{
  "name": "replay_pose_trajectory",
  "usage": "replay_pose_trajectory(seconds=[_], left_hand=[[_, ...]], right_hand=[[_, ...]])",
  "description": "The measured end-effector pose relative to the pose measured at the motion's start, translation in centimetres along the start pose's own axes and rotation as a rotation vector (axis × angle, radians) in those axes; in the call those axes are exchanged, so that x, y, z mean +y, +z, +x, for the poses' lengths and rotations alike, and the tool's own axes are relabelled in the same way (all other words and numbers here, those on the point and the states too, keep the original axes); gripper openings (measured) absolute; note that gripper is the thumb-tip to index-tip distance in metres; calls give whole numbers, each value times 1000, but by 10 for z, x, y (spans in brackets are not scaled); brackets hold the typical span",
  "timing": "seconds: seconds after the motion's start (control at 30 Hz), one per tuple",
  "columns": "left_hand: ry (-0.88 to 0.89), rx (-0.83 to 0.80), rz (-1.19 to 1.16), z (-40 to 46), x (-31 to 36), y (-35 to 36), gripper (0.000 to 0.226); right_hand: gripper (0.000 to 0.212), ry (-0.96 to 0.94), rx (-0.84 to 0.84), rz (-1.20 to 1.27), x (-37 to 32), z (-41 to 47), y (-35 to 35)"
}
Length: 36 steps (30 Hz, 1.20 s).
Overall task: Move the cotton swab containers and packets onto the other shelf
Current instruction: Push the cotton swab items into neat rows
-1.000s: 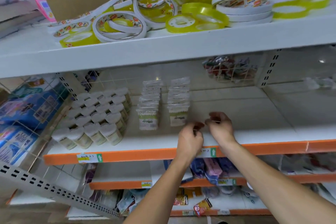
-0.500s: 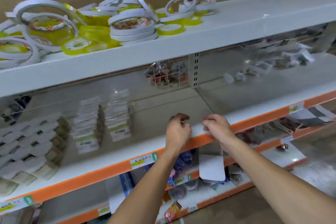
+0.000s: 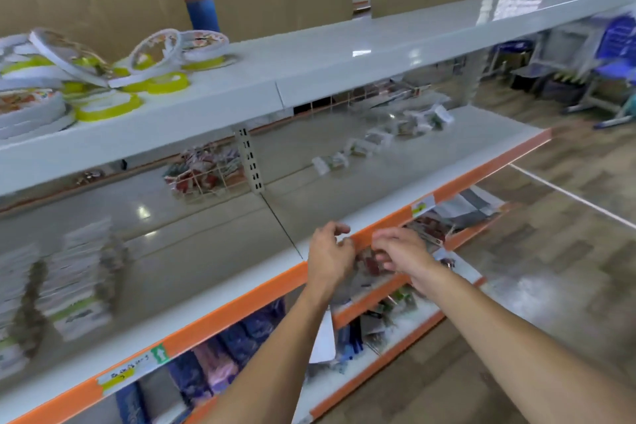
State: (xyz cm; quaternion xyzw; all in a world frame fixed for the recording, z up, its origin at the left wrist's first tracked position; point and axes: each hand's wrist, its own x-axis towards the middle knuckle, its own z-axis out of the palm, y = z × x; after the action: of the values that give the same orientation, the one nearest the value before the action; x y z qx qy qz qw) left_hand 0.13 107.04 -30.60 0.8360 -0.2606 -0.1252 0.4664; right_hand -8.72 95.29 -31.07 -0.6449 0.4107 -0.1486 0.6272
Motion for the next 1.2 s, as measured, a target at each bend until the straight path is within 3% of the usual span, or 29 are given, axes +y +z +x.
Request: replay_pose_trajectory(seconds=[0.6, 1.2], left_hand=[[50, -163, 2, 68, 78, 152, 23], [-22, -199, 19, 251, 143, 268, 27]], right_hand=[[13, 46, 111, 55, 17, 69, -149], [12, 31, 114, 75, -35, 262, -242]])
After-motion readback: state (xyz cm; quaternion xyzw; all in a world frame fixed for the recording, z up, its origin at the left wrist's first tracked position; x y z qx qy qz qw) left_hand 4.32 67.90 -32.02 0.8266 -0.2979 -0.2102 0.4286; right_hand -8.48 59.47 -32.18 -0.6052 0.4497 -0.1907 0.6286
